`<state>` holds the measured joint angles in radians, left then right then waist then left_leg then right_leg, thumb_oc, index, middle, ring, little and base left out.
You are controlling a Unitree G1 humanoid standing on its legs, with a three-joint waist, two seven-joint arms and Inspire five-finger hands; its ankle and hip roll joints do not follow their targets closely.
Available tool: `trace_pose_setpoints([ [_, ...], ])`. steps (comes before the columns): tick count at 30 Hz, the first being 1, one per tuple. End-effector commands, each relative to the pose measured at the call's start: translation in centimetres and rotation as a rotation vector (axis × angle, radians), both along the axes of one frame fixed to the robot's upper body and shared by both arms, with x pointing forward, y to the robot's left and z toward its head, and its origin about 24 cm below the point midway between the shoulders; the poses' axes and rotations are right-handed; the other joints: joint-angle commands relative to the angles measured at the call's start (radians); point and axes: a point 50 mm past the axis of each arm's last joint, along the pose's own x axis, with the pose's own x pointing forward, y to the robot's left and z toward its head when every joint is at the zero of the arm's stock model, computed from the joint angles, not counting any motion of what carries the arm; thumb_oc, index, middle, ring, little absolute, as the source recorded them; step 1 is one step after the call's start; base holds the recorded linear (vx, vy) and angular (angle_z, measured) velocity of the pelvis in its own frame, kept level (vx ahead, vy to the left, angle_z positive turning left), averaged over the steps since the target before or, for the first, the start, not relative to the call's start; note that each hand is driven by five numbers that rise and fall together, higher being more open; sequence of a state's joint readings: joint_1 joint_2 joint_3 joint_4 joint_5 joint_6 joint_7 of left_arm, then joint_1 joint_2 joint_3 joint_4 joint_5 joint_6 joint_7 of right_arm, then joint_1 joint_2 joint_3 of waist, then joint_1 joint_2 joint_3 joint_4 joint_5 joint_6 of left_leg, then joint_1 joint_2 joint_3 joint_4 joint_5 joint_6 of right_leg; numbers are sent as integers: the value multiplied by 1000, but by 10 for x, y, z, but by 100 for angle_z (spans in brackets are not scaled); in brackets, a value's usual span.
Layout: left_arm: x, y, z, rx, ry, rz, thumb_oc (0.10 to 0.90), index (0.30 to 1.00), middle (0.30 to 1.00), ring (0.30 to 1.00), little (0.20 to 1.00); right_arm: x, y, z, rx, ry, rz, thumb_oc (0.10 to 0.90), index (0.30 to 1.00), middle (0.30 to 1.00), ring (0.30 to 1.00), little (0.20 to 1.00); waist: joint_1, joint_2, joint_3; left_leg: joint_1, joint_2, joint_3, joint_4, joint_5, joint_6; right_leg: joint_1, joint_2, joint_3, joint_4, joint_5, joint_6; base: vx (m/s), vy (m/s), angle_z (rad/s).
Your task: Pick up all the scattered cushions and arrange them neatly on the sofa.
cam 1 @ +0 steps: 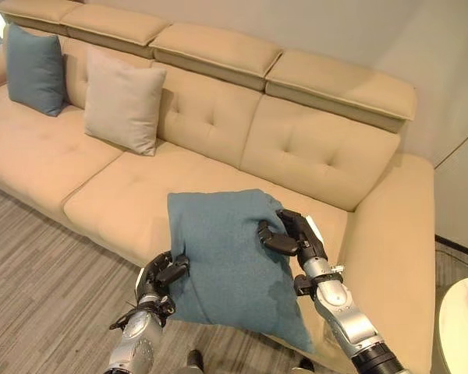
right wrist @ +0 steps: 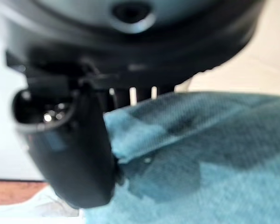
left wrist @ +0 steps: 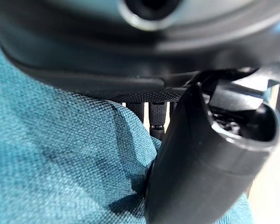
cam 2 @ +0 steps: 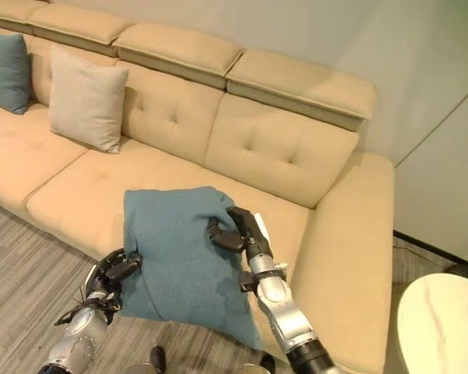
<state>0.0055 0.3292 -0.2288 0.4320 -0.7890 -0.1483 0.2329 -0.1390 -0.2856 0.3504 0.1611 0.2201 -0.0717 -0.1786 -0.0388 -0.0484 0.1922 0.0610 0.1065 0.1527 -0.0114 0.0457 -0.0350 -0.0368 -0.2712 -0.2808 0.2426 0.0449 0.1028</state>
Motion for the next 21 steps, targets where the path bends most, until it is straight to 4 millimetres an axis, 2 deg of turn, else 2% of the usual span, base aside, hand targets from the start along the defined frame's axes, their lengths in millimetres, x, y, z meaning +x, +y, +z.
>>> trace_pose_setpoints([
  [1,68,-103,118,-122,-595,-361,400,300,300,300,300,15,57,81,159,-357,237,400,300,300,300,300,6,27,-77,90,-72,82,-13,-153,13,-14,89,-159,-38,-68,1,156,152,-36],
  [2,71,-101,122,-124,-608,-344,400,300,300,300,300,17,60,83,160,-359,249,400,300,300,300,300,8,34,-78,111,-73,85,-10,-180,9,-39,107,-212,-16,-94,6,49,37,-43],
  [3,71,-101,122,-124,-608,-343,400,300,300,300,300,17,60,83,160,-359,249,400,300,300,300,300,8,34,-78,111,-73,85,-9,-180,9,-39,107,-212,-16,-94,6,167,111,-32],
  [4,74,-98,129,-131,-631,-310,400,300,300,300,300,18,66,84,150,-366,271,400,300,300,300,300,10,29,-74,125,-89,105,23,-211,8,-76,94,-339,-22,-76,12,120,16,-19],
  [5,76,-98,132,-114,-635,-319,400,300,300,300,300,17,65,86,142,-378,267,400,300,300,300,300,7,16,-83,121,-96,111,62,-239,13,-39,108,-355,-103,-84,-3,242,-31,-9],
  [6,77,-95,127,-107,-619,-303,400,300,300,300,300,18,68,87,155,-371,274,400,300,300,300,300,4,2,-88,83,-84,127,223,-235,-23,4,140,-305,-140,-100,-36,234,-140,-14],
  [7,77,-91,126,-109,-621,-286,400,300,300,300,300,19,67,88,151,-377,274,400,300,300,300,300,9,-4,-87,48,-60,148,342,-203,-60,33,147,-296,-157,-103,-45,183,-101,-6],
  [8,78,-91,126,-109,-622,-286,400,300,300,300,300,19,68,88,151,-378,274,400,300,300,300,300,10,-3,-86,42,-54,149,355,-208,-64,33,152,-294,-159,-103,-48,128,-108,-30],
  [9,78,-85,124,-104,-612,-267,400,300,300,300,300,20,68,89,146,-378,274,400,300,300,300,300,22,-5,-78,4,-8,162,477,-133,-121,57,171,-267,-165,-118,-69,106,-115,-56],
  [10,79,-79,121,-87,-601,-239,400,300,300,300,300,21,68,88,155,-370,271,400,300,300,300,300,38,-4,-69,-25,15,154,582,-76,-154,81,188,-235,-171,-134,-91,126,-121,-77],
  [11,79,-74,120,-70,-592,-215,400,300,300,300,300,23,68,87,156,-362,268,400,300,300,300,300,52,-5,-63,-55,22,132,630,-56,-158,95,197,-211,-177,-139,-101,43,-21,-94],
  [12,83,-66,124,-35,-600,-178,400,300,300,300,300,26,69,88,144,-355,285,400,300,300,300,300,66,-5,-59,-95,43,120,609,-51,-119,105,188,-184,-188,-127,-104,40,97,-66],
  [13,85,-62,126,-34,-606,-154,400,300,300,300,300,28,71,89,116,-358,303,400,300,300,300,300,71,3,-64,-88,73,109,544,-58,-108,114,184,-170,-192,-132,-96,26,114,-126],
  [14,85,-62,126,-34,-607,-154,400,300,300,300,300,28,71,89,115,-359,303,400,300,300,300,300,73,3,-61,-83,73,112,542,-58,-108,117,184,-168,-193,-132,-96,84,116,-99],
  [15,84,-60,125,-46,-607,-141,400,300,300,300,300,29,71,89,93,-357,313,400,300,300,300,300,75,8,-67,-61,89,100,470,-68,-94,122,182,-158,-197,-133,-91,164,185,-124],
  [16,83,-53,125,-39,-606,-109,400,300,300,300,300,32,71,88,36,-356,329,400,300,300,300,300,88,16,-81,-37,121,37,267,-41,-77,127,185,-109,-195,-140,-73,166,184,-55],
  [17,83,-53,125,-39,-606,-109,400,300,300,300,300,32,71,88,36,-356,329,400,300,300,300,300,89,15,-80,-31,120,40,260,-38,-77,129,184,-108,-194,-141,-73,172,188,-61],
  [18,83,-49,124,-33,-604,-95,400,300,300,300,300,35,71,86,15,-349,332,400,300,300,300,300,94,24,-88,-21,130,-2,152,-19,-77,130,191,-87,-194,-146,-67,111,104,-62],
  [19,83,-43,124,-11,-602,-82,400,300,300,300,300,39,72,88,-4,-352,335,400,300,300,300,300,100,34,-95,-13,140,-41,64,21,-85,135,202,-64,-197,-149,-65,243,191,-76],
  [20,89,-35,126,48,-593,-82,400,300,300,300,300,47,68,92,-82,-370,329,400,300,300,300,300,109,48,-99,-51,156,-72,-13,87,-110,172,213,-44,-216,-155,-57,241,169,-91],
  [21,94,-30,133,85,-606,-76,400,300,300,300,300,51,66,97,-123,-394,326,400,300,300,300,300,109,54,-95,-63,160,-64,-27,97,-118,194,212,-41,-226,-158,-54,181,116,-75],
])
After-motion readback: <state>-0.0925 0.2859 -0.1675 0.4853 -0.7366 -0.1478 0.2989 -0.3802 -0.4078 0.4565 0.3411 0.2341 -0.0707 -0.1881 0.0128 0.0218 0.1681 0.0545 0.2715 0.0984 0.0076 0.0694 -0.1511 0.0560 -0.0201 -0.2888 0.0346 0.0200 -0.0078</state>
